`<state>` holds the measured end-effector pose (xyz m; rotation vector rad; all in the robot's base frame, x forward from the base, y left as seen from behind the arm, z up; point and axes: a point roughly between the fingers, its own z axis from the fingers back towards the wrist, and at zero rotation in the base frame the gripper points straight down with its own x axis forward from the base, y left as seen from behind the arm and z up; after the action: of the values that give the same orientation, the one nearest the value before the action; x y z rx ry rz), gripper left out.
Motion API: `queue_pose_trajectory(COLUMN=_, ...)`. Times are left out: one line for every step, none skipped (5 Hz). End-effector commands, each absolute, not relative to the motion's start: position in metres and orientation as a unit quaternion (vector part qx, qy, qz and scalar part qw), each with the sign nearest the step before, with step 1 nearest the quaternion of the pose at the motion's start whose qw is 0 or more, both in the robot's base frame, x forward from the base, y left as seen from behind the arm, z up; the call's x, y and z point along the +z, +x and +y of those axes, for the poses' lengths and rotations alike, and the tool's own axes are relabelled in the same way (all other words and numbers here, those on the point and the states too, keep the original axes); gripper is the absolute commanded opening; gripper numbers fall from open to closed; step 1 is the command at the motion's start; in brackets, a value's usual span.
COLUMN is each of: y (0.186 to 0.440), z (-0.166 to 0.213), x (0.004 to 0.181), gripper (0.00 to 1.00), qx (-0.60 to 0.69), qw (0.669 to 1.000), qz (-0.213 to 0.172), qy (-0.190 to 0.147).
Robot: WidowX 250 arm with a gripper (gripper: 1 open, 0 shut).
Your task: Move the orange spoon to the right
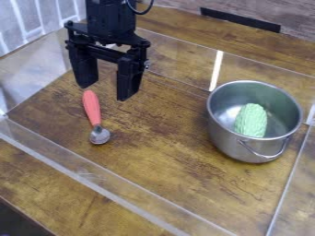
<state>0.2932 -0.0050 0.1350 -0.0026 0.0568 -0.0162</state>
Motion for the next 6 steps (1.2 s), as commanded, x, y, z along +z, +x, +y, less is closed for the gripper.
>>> queue_pose_trajectory(y=0.290, z=-0.005, x=0.124, gripper=1.00, qx=0.002, qw=0.999, qz=0.048, qy=-0.003)
queue_pose_trajectory(y=0.310, z=0.003, x=0.123, gripper=1.00, qx=0.093, qw=0.995, qz=0.034, qy=-0.006)
queue_pose_trajectory(y=0.319, z=0.007, x=0.119, gripper=1.00, qx=0.153, qw=0.988, qz=0.033, qy=-0.009)
queue_pose_trajectory(y=0.329, z=0.015, x=0.116, gripper=1.00, qx=0.222, qw=0.975, qz=0.027, qy=-0.015)
queue_pose_trajectory(y=0.332, z=0.031, x=0.114, gripper=1.00, qx=0.295, qw=0.955, qz=0.012, qy=-0.025)
queue_pose_trajectory(y=0.334, z=0.048, x=0.108, gripper=1.00, qx=0.364, qw=0.931, qz=-0.003, qy=-0.040)
